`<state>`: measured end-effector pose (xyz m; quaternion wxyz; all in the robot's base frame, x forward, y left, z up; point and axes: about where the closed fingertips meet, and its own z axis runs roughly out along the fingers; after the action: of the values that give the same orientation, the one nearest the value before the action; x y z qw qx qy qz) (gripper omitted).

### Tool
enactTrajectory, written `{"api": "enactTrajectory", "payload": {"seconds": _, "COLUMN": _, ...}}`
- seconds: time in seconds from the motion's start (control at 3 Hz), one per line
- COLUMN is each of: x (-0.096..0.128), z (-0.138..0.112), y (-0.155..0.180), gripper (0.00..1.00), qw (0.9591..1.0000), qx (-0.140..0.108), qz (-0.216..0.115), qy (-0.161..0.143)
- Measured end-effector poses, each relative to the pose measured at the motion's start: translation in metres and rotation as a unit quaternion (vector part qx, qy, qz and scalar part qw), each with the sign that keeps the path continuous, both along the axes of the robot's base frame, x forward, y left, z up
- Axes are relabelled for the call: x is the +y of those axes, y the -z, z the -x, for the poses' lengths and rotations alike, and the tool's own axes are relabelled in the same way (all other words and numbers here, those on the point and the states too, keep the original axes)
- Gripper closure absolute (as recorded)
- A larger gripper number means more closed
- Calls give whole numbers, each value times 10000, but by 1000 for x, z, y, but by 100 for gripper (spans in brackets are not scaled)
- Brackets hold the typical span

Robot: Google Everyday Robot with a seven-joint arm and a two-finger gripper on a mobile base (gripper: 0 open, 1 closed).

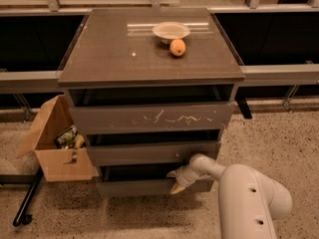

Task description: Open bottom drawer

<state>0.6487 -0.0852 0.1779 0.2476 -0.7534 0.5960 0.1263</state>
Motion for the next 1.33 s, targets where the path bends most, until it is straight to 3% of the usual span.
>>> {"api": "enactTrajectory", "payload": {"seconds": 0.33, "x": 0, "z": 0, "y": 0, "gripper": 0, "qw": 10000, "qx": 0, "qz": 0, "qy": 0}}
{"api": "enactTrajectory", "payload": {"seconds": 0.67, "x": 1, "z": 2, "y": 1, "gripper": 0, "qw": 10000, "qx": 23, "qz": -9, "qy": -16}}
{"api": "enactTrajectory", "payload": {"seconds": 1.33, "x": 5, "z": 40, "y": 15, "gripper": 0, "qw": 9978, "qx": 661, "qz": 59, "qy": -82}}
